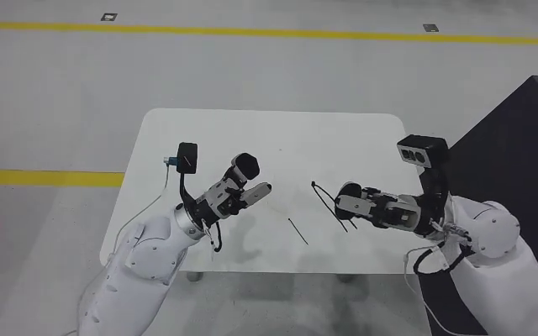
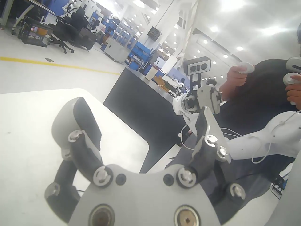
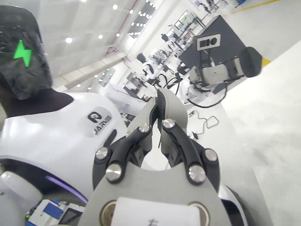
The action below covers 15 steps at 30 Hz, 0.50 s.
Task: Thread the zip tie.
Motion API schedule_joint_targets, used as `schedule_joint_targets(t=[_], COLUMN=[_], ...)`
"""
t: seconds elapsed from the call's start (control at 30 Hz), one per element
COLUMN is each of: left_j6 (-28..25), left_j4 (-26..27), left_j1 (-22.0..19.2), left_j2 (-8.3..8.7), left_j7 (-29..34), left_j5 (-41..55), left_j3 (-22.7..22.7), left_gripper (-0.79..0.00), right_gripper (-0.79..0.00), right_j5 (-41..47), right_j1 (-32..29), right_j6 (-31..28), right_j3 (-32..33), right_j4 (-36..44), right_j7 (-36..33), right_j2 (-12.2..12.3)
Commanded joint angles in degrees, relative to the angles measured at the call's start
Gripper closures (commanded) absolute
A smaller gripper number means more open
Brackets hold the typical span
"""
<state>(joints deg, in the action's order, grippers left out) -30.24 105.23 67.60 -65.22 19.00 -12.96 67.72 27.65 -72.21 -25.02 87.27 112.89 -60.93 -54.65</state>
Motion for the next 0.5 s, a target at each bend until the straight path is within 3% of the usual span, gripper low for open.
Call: schedule_joint_targets(t=[0.0, 0.3, 0.47], left_j6=[0.0, 0.0, 0.0], left_j4=[0.0, 0.0, 0.0], left_j1=[0.0, 0.0, 0.0], left_j2=[0.0, 0.0, 0.0], left_j7=[0.0, 0.0, 0.0], left_j5=[0.0, 0.0, 0.0], left_j3=[0.0, 0.0, 0.0], left_gripper=[-0.785, -0.785, -0.785], right_gripper=[0.0, 0.0, 0.0], right_j5=[-13.0, -35.6, -37.0], right_j1=[0.7, 8.6, 16.8], right_j6=[-2.6, -11.8, -13.7], right_j3=[0.8, -7.4, -16.4], right_j4=[0.0, -15.8, -24.6], right_j7=[-0.5, 2.9, 3.9], right_j2=[0.3, -0.3, -1.8])
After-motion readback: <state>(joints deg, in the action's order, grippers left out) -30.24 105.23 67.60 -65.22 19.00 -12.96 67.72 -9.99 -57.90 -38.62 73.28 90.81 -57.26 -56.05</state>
